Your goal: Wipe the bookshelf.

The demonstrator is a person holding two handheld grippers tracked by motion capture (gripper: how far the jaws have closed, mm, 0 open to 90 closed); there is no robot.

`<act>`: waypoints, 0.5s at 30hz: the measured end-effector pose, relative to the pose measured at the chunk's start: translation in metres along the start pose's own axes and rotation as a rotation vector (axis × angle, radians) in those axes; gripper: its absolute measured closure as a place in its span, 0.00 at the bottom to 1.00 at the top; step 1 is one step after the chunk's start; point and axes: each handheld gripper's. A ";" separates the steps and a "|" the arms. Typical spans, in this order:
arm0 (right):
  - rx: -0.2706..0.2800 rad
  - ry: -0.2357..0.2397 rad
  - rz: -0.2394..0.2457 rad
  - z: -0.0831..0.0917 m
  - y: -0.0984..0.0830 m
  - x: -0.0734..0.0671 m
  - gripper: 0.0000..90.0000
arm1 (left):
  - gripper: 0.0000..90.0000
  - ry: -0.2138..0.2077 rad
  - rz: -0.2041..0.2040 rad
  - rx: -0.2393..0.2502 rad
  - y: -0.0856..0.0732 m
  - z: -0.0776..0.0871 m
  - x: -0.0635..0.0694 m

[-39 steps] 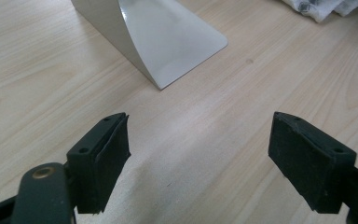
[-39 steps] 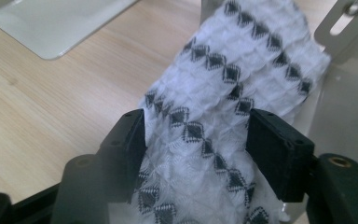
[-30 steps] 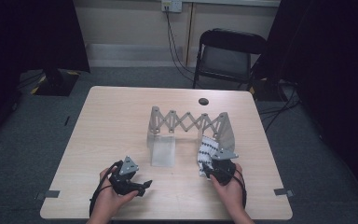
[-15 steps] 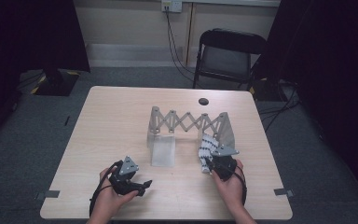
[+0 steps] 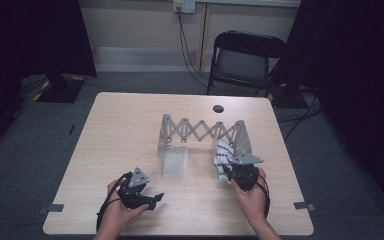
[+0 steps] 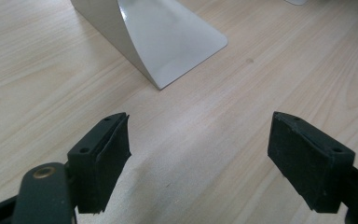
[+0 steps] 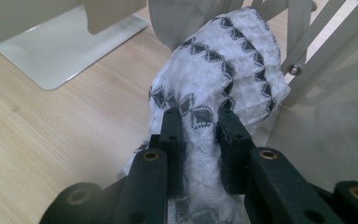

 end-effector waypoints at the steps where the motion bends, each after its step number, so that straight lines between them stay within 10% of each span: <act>1: 0.002 0.000 -0.001 0.001 0.001 0.000 0.83 | 0.23 0.000 0.000 0.000 0.000 0.000 0.000; 15: 0.055 0.006 0.007 0.021 0.022 0.002 0.84 | 0.23 -0.002 0.004 0.003 0.000 0.000 0.001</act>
Point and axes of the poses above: each handheld gripper's, and its own axes: z roughly backward along the jaws, y roughly out of its top, x roughly to its right, and after that the axes turned 4 degrees about -y, right-handed
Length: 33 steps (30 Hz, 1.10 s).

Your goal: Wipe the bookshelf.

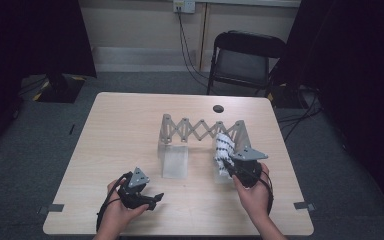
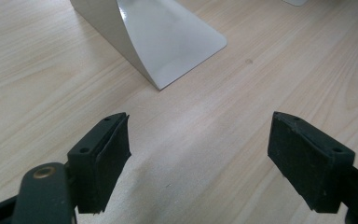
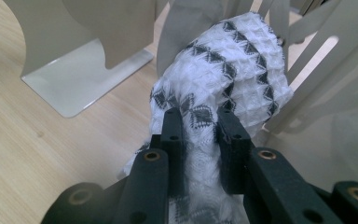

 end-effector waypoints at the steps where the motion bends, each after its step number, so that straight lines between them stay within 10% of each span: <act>1: 0.008 -0.002 0.004 0.002 0.002 0.000 0.84 | 0.23 0.001 -0.003 -0.002 0.000 0.000 0.000; 11: 0.038 -0.019 0.018 0.010 0.020 0.004 0.84 | 0.23 0.004 -0.006 -0.003 0.001 0.001 0.000; 33: -0.133 0.028 0.019 -0.040 -0.043 -0.014 0.84 | 0.23 0.001 -0.001 0.001 0.000 0.001 0.000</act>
Point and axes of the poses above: each handheld gripper's, and its own axes: z roughly backward along the jaws, y roughly out of its top, x roughly to its right, and after that the axes turned 4 degrees about -y, right-handed
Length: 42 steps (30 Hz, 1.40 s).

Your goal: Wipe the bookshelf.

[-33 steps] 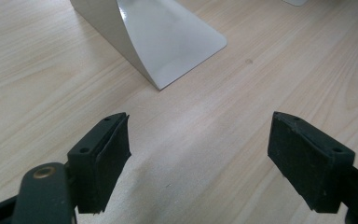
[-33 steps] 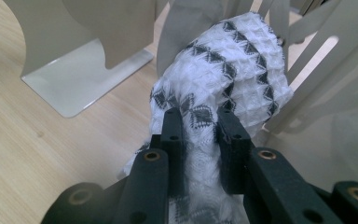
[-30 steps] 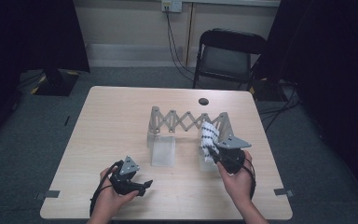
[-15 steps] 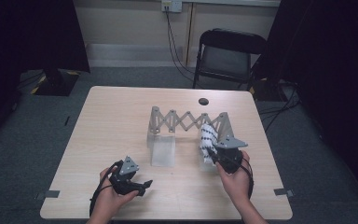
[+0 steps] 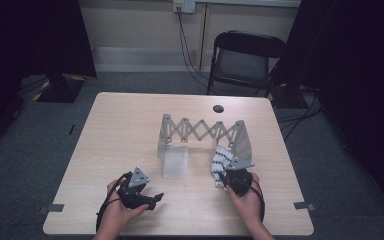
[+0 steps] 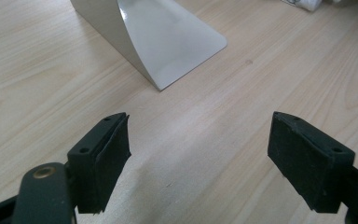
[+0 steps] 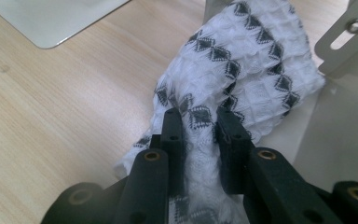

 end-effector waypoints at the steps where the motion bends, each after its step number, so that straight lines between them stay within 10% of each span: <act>1: 0.003 -0.002 0.001 0.002 0.001 0.001 0.84 | 0.23 0.003 -0.002 0.001 0.000 0.000 0.000; 19: 0.189 -0.053 0.004 0.065 0.069 0.021 0.84 | 0.23 -0.002 -0.002 -0.005 0.000 -0.003 0.002; 29: 0.157 -0.043 -0.006 0.048 0.049 0.014 0.84 | 0.23 -0.003 0.000 -0.009 -0.001 -0.003 0.001; 42: 0.199 -0.078 -0.012 0.066 0.052 0.019 0.84 | 0.23 -0.002 -0.007 -0.012 0.000 -0.004 0.003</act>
Point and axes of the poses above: each handheld gripper's, and its own axes: z roughly backward along the jaws, y roughly out of its top, x roughly to its right, and after that the axes turned 4 degrees about -y, right-handed
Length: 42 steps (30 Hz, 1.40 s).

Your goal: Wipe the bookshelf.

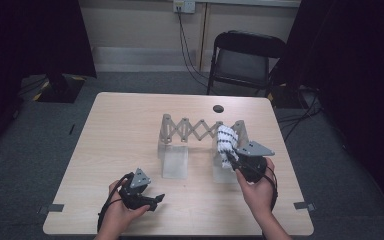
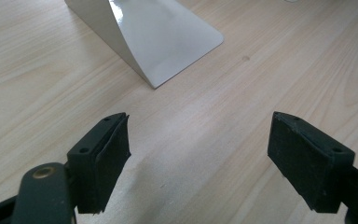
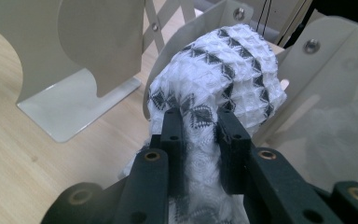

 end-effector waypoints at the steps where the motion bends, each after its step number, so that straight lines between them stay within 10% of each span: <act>1: -0.005 0.001 0.002 -0.001 -0.002 0.000 0.84 | 0.23 0.000 -0.007 -0.005 0.000 0.000 0.000; 20: -0.135 0.022 -0.001 -0.021 -0.065 -0.013 0.84 | 0.23 0.003 -0.010 -0.003 0.001 0.001 0.000; 42: -0.107 0.108 -0.109 -0.004 -0.089 0.001 0.61 | 0.23 -0.005 0.003 -0.006 0.000 -0.002 0.001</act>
Point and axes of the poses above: each handheld gripper's, and its own axes: z roughly backward along the jaws, y roughly out of its top, x roughly to its right, and after that the axes turned 4 degrees about -y, right-handed
